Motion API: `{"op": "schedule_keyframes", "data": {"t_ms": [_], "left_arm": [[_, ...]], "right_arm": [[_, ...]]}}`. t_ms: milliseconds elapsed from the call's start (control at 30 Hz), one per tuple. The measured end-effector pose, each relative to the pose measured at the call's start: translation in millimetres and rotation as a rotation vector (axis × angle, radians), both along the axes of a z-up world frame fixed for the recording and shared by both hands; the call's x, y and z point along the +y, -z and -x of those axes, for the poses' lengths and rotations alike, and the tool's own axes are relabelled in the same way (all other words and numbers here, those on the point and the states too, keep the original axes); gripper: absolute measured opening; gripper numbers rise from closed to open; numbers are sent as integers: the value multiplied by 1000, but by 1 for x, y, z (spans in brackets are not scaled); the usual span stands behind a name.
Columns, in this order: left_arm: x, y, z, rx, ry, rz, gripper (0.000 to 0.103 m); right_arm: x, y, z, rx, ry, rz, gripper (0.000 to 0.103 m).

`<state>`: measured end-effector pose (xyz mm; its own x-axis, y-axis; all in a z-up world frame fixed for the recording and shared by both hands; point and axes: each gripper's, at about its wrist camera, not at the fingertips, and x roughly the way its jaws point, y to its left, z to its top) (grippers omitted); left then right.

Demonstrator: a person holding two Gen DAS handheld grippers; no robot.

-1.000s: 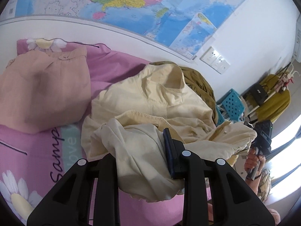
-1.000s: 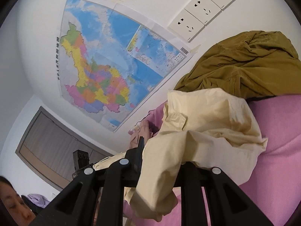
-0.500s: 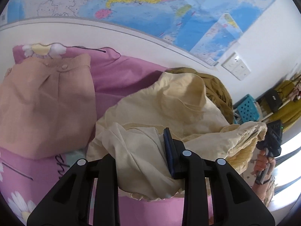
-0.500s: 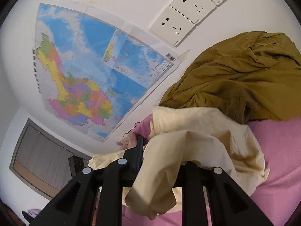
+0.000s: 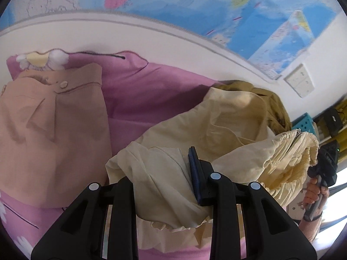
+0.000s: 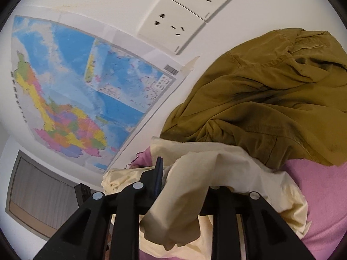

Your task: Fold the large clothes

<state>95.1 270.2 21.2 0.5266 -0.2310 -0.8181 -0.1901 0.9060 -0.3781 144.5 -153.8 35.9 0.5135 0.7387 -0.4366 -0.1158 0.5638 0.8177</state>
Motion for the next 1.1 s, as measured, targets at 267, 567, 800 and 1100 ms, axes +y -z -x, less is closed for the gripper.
{"op": "schedule_keyframes", "data": {"t_ms": [267, 567, 800, 1100], "left_arm": [[3, 30, -33, 73, -32, -15, 27], [7, 46, -44, 104, -37, -4, 28], [4, 47, -45, 102, -43, -21, 29], [12, 22, -20, -30, -66, 101, 50]], "right_arm": [[5, 9, -18, 23, 24, -20, 33], [11, -9, 18, -136, 10, 2, 89], [85, -33, 66, -392, -138, 442, 82], [132, 13, 33, -368, -188, 683, 6]]}}
